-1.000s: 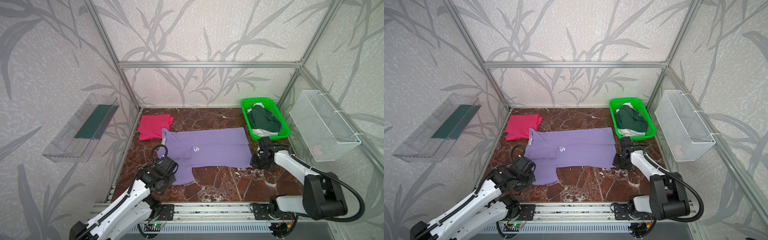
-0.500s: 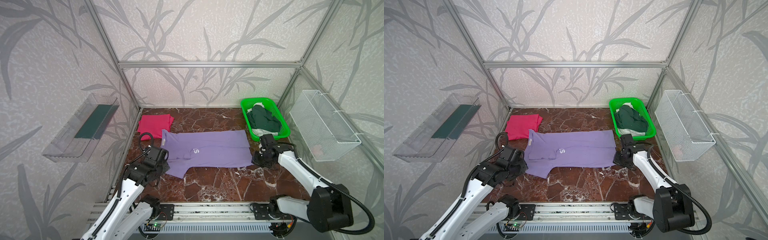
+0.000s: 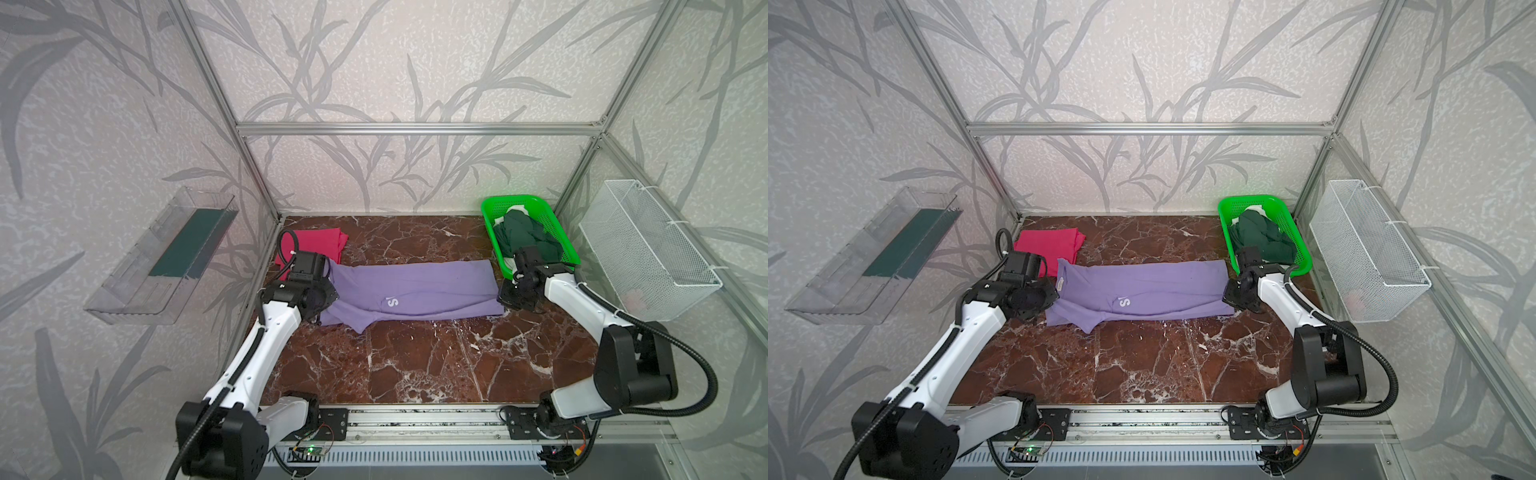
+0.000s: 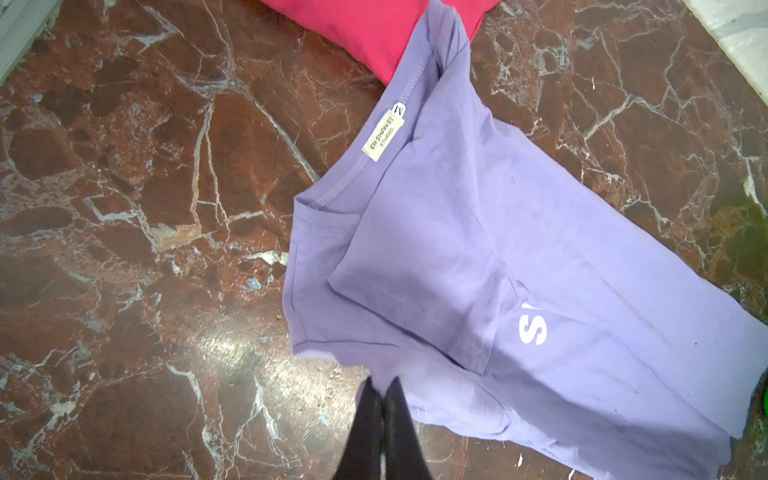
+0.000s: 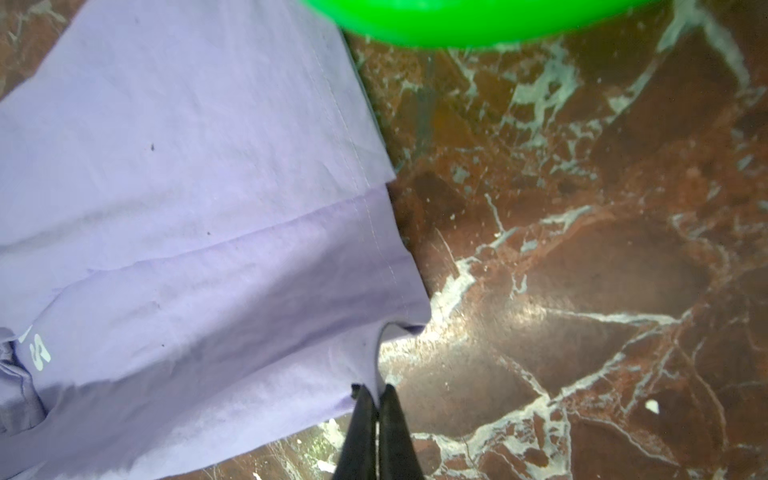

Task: Fold and stack the t-shirts
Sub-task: 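Fold the near half over toward the far edge with both grippers, then release the fold and press the folded strip flat with both grippers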

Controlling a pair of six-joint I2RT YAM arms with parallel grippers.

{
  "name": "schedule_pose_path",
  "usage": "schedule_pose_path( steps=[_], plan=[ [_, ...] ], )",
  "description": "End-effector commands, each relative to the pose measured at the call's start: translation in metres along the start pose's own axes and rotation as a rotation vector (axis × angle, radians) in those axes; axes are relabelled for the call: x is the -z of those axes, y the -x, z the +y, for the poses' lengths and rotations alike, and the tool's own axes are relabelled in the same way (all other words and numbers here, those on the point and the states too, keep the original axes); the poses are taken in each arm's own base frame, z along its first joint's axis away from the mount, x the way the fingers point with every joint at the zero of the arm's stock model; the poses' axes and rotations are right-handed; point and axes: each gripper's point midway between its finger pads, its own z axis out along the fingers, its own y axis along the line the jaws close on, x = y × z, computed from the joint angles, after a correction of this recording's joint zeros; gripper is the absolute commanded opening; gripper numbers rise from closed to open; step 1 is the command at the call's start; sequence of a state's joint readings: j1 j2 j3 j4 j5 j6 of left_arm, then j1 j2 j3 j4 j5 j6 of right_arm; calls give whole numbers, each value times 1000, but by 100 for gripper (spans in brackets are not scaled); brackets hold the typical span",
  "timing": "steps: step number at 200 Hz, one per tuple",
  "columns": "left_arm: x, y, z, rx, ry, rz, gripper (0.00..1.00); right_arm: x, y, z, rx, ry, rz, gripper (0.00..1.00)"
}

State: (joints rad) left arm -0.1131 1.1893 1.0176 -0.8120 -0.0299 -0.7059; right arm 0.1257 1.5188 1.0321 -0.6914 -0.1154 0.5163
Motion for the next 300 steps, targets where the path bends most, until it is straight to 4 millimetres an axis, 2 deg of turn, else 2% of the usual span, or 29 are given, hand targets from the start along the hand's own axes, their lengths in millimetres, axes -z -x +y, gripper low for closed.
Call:
schedule_pose_path(
  steps=[1, 46, 85, 92, 149, 168, 176, 188, 201, 221, 237, 271, 300],
  plan=[
    [0, 30, -13, -26, -11, -63, 0, 4, 21, 4, 19, -8, -45, 0],
    [-25, 60, -26, -24, 10, -58, 0, -11, 35, 4, 10, -25, -34, 0],
    [-63, 70, -32, -34, 35, 18, 0, -22, 50, 9, 11, -26, -49, 0],
    [-70, 73, -34, -34, 33, 18, 0, -32, 50, 8, 8, -36, -31, 0],
    [-112, 87, -41, -37, 57, 37, 0, -49, 64, 12, 19, -36, -35, 3],
    [-126, 96, -56, -91, -1, 25, 13, -46, 67, 8, 23, -59, -57, 6],
    [-132, 100, -61, -122, -15, 15, 23, -44, 67, 8, 28, -60, -62, 10],
    [-140, 103, -54, -143, 39, 10, 39, -40, 66, 9, 38, -54, -78, 17],
    [-140, 104, -48, -160, 70, -5, 46, -30, 63, 13, 64, -47, -109, 27],
    [-126, 92, -45, -150, 41, -26, 50, -10, 54, 20, 117, -61, -161, 36],
    [-112, 68, -48, -175, 19, 6, 50, -7, 40, 30, 148, -49, -159, 37],
    [-97, 3, -56, -263, 8, 128, 49, -27, 13, 54, 190, -2, -82, 34],
    [-91, -27, -66, -355, 1, 153, 49, -42, 4, 66, 201, 16, -47, 33]
  ],
)
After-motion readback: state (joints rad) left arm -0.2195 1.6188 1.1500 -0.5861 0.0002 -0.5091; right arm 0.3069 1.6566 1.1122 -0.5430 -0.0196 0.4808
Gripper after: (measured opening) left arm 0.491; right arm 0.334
